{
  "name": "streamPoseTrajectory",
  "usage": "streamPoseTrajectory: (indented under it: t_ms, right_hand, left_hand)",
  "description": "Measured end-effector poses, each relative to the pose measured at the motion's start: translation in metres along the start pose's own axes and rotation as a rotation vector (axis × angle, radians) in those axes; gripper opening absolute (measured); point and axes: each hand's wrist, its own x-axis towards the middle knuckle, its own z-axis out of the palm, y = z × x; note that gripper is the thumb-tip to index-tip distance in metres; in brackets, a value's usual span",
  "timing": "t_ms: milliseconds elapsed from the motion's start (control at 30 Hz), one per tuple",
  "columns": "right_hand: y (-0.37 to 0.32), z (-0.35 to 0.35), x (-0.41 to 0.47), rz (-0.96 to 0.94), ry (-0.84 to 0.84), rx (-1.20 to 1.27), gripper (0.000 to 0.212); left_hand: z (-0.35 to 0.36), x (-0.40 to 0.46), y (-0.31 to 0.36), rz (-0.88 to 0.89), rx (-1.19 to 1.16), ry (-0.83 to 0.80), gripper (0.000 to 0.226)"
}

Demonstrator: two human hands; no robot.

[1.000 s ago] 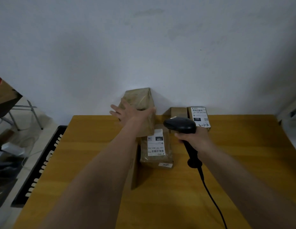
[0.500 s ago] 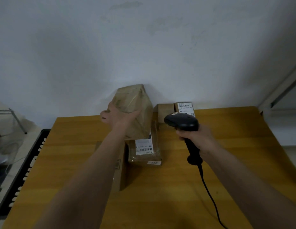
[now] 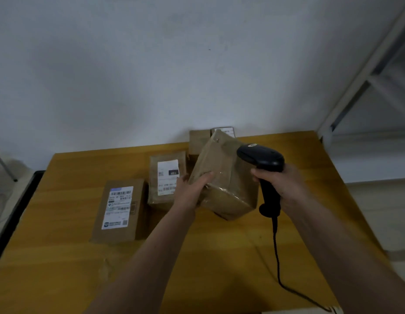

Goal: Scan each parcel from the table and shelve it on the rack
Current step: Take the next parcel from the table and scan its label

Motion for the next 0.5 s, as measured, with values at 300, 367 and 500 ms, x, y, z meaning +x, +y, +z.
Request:
streamPoseTrajectory:
  t_ms: [300, 367, 500]
  right_hand:
    - [0.051, -0.035, 0.000, 0.122, 0.042, -0.039, 0.018]
    - [0.063, -0.039, 0.001, 0.162, 0.040, -0.027, 0.022]
    - [0.083, -0.043, -0.001, 0.258, 0.044, 0.002, 0.030]
  left_hand:
    - [0.026, -0.013, -0.087, -0.202, -0.129, -0.031, 0.083]
    - [0.022, -0.016, -0.099, -0.192, -0.133, -0.066, 0.085]
    - [0.010, -0.015, -0.116, -0.202, -0.107, -0.116, 0.097]
